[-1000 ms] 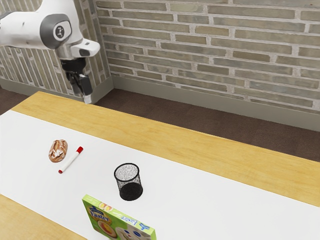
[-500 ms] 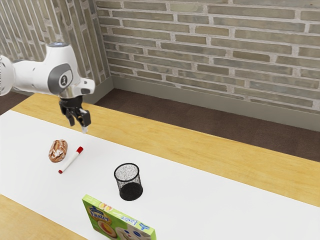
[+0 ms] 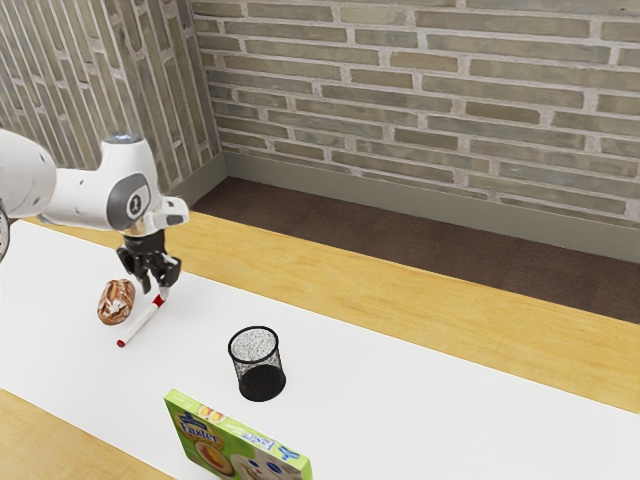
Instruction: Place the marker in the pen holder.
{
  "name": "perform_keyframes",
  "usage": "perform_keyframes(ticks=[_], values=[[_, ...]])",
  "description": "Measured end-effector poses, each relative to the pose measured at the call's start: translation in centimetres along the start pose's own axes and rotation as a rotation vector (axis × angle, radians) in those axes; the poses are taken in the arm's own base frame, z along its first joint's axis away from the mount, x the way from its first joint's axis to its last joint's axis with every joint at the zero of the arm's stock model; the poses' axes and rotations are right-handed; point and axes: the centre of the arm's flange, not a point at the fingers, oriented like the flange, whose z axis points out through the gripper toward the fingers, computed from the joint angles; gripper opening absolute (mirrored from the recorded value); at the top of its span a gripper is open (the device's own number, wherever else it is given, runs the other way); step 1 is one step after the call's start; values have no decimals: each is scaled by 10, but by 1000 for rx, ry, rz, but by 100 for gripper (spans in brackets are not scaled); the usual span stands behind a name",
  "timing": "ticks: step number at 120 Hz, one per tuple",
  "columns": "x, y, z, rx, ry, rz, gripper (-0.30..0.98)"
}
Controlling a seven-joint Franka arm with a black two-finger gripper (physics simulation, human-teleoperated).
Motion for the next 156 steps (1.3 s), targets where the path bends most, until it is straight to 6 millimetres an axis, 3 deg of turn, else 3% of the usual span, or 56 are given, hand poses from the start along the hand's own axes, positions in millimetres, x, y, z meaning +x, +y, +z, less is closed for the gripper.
perform_keyframes(ticks=[17,60,82,102,109,118,138,156], values=[[-1,-3,21,-2,-26,-29,22],[-2,-9,33,3,-37,-77,19],[-2,-9,35,6,-39,-85,2],[-2,-10,31,14,-31,-94,-6],[-3,-8,15,19,-9,-95,-7],[-10,5,-26,24,44,-81,-9],[-37,58,-120,23,177,-13,-10],[-48,118,-167,14,254,76,-10]])
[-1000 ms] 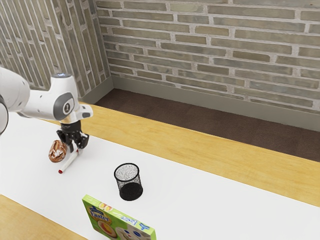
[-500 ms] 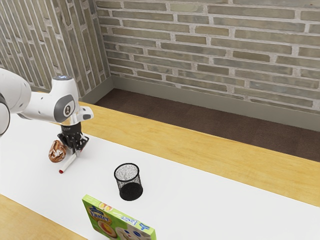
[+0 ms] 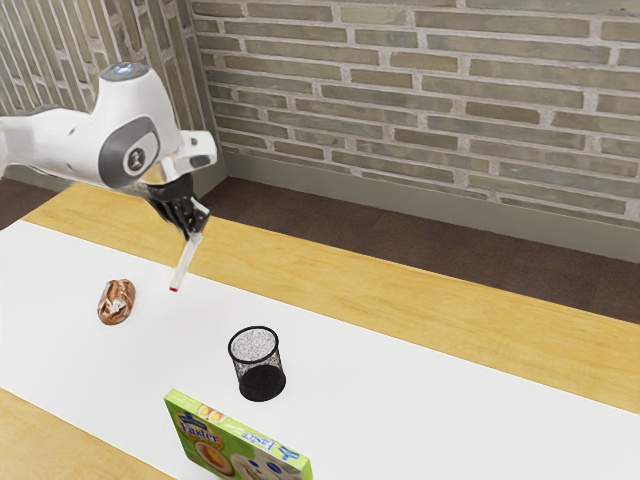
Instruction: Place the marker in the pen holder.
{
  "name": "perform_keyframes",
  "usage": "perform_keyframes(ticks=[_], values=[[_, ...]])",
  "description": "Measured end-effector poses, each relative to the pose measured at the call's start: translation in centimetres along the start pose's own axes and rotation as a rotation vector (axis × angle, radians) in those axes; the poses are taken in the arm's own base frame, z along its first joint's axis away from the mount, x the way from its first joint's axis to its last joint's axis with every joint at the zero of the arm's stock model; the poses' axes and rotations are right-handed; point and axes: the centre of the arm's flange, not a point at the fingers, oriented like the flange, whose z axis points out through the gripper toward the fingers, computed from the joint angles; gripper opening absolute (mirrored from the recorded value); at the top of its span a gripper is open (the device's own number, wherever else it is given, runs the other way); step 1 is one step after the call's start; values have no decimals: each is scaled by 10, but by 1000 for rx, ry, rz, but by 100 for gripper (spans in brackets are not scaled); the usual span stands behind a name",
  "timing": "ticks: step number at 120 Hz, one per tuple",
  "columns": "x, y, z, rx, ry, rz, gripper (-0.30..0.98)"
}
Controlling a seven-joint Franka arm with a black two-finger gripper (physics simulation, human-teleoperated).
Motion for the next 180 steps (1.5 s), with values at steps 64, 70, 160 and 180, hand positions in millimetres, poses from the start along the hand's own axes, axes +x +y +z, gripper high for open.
perform_keyframes(ticks=[64,70,160,180], values=[[20,101,-4,-73,119,96,-10],[21,104,0,-76,125,95,-10],[-66,152,8,-108,80,149,-10],[-74,158,38,-105,20,156,-10]])
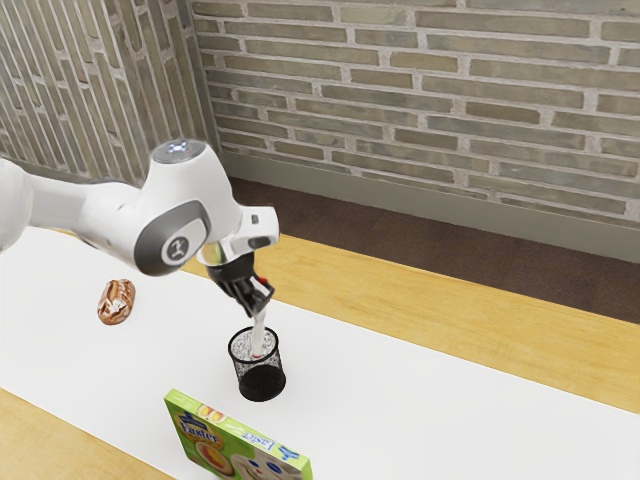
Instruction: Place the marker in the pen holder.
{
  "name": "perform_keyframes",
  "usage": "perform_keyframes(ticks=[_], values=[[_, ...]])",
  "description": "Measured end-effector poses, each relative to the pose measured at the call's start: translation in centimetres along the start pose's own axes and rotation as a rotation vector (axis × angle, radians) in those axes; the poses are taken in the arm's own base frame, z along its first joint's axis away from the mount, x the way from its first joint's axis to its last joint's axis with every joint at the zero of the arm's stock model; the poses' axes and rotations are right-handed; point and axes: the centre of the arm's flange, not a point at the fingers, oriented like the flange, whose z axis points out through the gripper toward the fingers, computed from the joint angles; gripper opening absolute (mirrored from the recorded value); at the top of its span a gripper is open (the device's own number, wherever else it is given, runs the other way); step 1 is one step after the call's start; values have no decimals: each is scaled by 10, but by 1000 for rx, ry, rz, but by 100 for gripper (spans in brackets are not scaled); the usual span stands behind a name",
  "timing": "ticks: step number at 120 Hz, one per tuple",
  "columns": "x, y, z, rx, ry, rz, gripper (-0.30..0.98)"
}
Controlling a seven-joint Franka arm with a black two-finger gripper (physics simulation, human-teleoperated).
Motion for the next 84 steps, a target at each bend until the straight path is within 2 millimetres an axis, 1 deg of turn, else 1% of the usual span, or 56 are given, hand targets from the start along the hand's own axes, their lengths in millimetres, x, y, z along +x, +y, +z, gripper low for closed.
perform_keyframes(ticks=[3,6,10,16,27,38,40,44,55,63,67,75,84], values=[[-1,0,6,0,-12,0,-9],[-1,0,13,-1,-25,-1,-6],[-2,0,20,-3,-39,-2,1],[-3,1,26,-8,-50,-3,13],[-3,1,26,-14,-53,0,32],[-2,1,18,-18,-60,6,45],[-1,1,13,-19,-61,7,47],[9,1,-5,-20,-55,11,50],[45,-1,-69,-20,-39,39,56],[62,-6,-113,-14,-45,76,60],[66,-9,-130,-7,-54,103,61],[66,-20,-152,0,-89,146,63],[60,-36,-163,-2,-136,176,65]])
